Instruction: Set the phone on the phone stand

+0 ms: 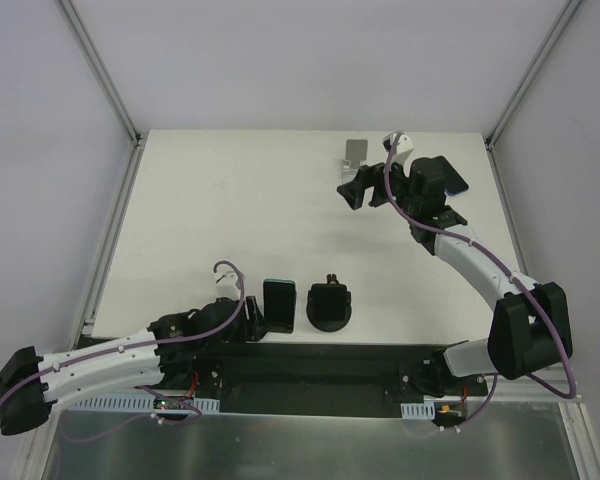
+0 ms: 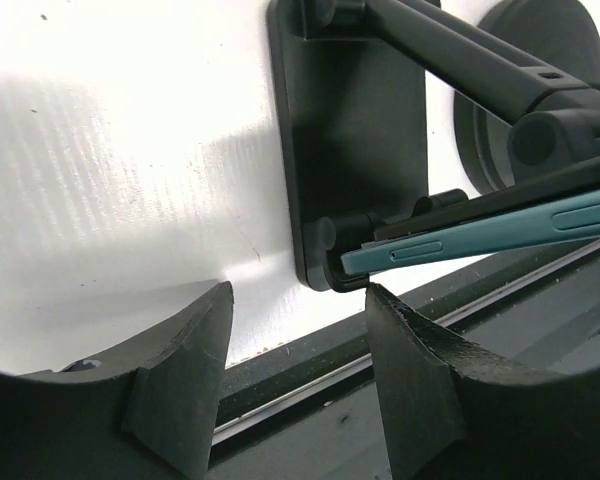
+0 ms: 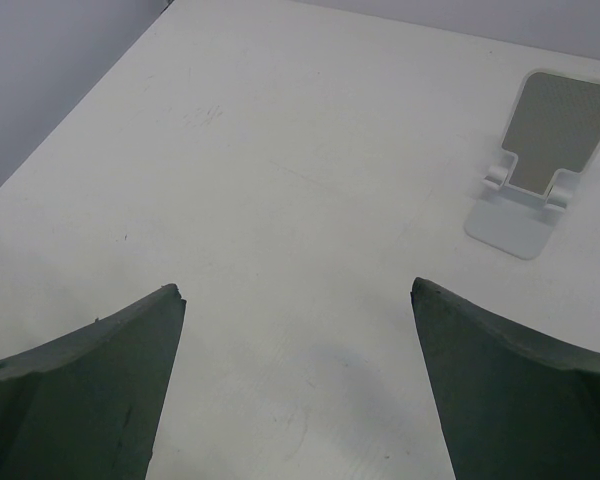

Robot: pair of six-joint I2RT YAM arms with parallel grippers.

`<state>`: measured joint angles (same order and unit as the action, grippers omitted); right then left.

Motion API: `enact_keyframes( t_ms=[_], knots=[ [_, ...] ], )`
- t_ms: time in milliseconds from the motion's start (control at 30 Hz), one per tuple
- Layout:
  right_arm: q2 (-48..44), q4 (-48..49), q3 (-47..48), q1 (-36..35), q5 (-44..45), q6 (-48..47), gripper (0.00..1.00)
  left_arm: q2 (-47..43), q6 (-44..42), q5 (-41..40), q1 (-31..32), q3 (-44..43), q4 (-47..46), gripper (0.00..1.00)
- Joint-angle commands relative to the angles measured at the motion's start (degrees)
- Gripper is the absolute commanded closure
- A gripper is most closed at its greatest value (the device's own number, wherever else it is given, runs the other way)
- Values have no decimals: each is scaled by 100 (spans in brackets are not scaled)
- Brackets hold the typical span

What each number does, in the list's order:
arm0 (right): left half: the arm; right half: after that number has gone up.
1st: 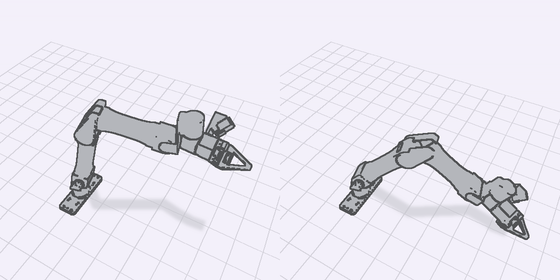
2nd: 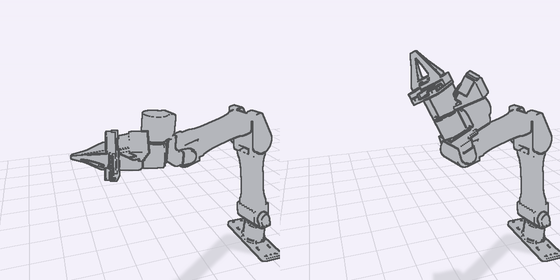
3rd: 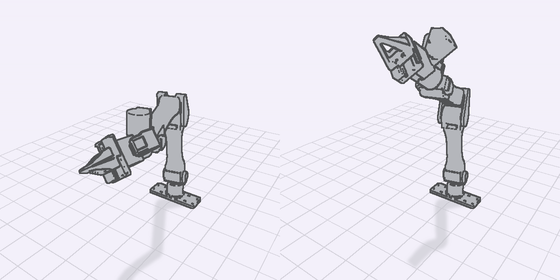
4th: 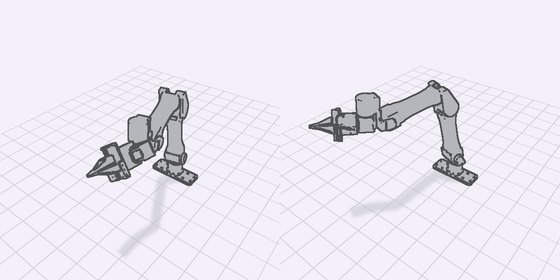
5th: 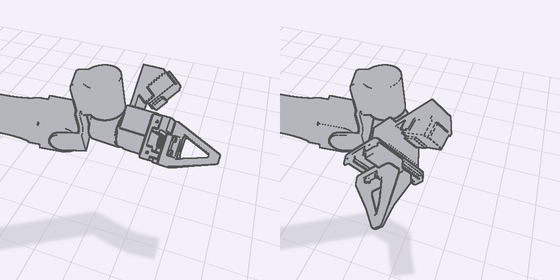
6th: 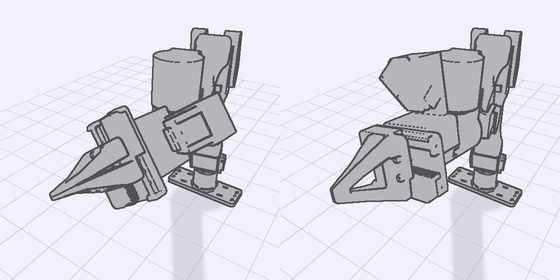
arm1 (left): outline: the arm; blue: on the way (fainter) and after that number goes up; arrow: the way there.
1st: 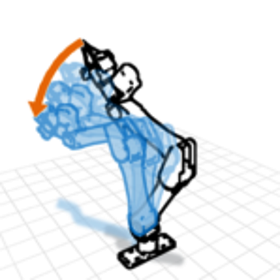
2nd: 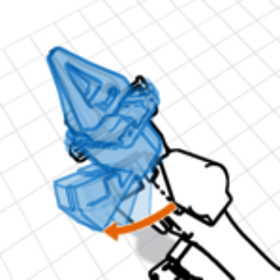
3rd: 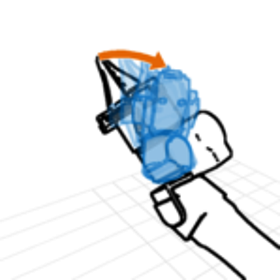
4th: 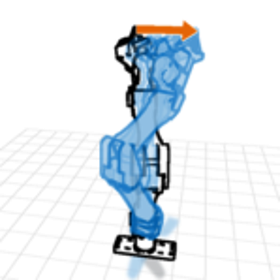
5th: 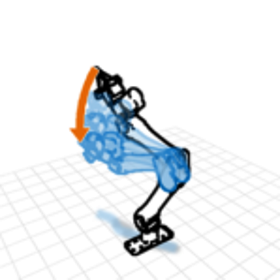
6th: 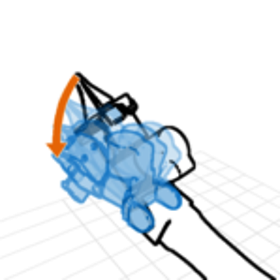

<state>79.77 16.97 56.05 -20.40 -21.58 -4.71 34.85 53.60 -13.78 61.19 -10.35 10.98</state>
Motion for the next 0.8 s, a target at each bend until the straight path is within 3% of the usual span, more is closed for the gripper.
enact_keyframes(
  t_ms=[0,133,200,300,467,567,700,767],
  knots=[
    [-23,289,169,-16,-136,14,2,-145,142,-406,25,-37,457,45],
    [-31,176,221,-8,74,32,2,-364,80,-240,25,-107,519,31],
    [21,35,292,-8,224,49,2,-662,54,-160,25,-160,571,17],
    [214,-369,555,1,540,93,2,-1232,71,50,25,-222,642,9],
    [434,-871,907,273,980,479,2,-2165,-148,323,25,-485,730,2],
    [610,-941,1083,563,981,1050,3,-2667,-761,-17,25,-836,739,1],
    [1154,-1318,1688,713,1156,1148,2,-2221,-1518,-738,16,-1792,651,1],
    [1565,-1652,2242,704,1262,1183,2,-1417,-2174,-871,16,-2267,449,1]
  ],
)
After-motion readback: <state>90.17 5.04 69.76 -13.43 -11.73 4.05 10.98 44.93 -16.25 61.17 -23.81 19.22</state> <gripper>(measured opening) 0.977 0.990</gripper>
